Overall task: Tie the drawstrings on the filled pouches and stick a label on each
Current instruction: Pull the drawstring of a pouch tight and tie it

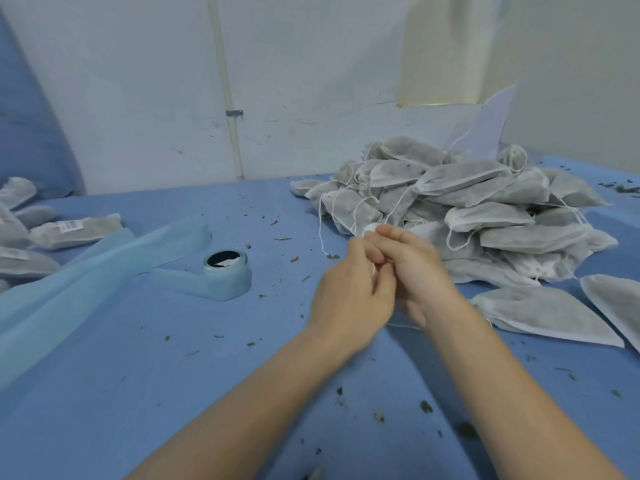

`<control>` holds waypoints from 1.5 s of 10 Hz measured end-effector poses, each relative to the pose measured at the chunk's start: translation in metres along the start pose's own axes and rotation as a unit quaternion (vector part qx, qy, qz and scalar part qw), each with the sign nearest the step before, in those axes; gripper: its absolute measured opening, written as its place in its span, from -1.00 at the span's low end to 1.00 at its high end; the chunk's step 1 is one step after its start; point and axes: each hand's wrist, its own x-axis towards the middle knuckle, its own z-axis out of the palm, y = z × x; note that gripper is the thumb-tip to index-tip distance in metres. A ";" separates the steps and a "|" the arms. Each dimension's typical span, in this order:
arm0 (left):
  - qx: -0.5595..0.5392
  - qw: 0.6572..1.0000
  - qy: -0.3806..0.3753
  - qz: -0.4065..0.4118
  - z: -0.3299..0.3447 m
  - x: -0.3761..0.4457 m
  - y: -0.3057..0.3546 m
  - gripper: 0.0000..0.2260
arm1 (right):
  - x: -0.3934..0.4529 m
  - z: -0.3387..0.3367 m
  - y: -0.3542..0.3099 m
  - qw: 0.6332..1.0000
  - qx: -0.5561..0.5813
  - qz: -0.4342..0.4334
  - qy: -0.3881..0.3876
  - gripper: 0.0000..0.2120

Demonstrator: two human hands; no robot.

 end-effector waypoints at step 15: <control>0.000 0.999 -0.014 0.036 -0.036 0.027 -0.008 -0.90 | -0.003 -0.004 -0.001 0.970 0.206 0.097 -0.087 -0.82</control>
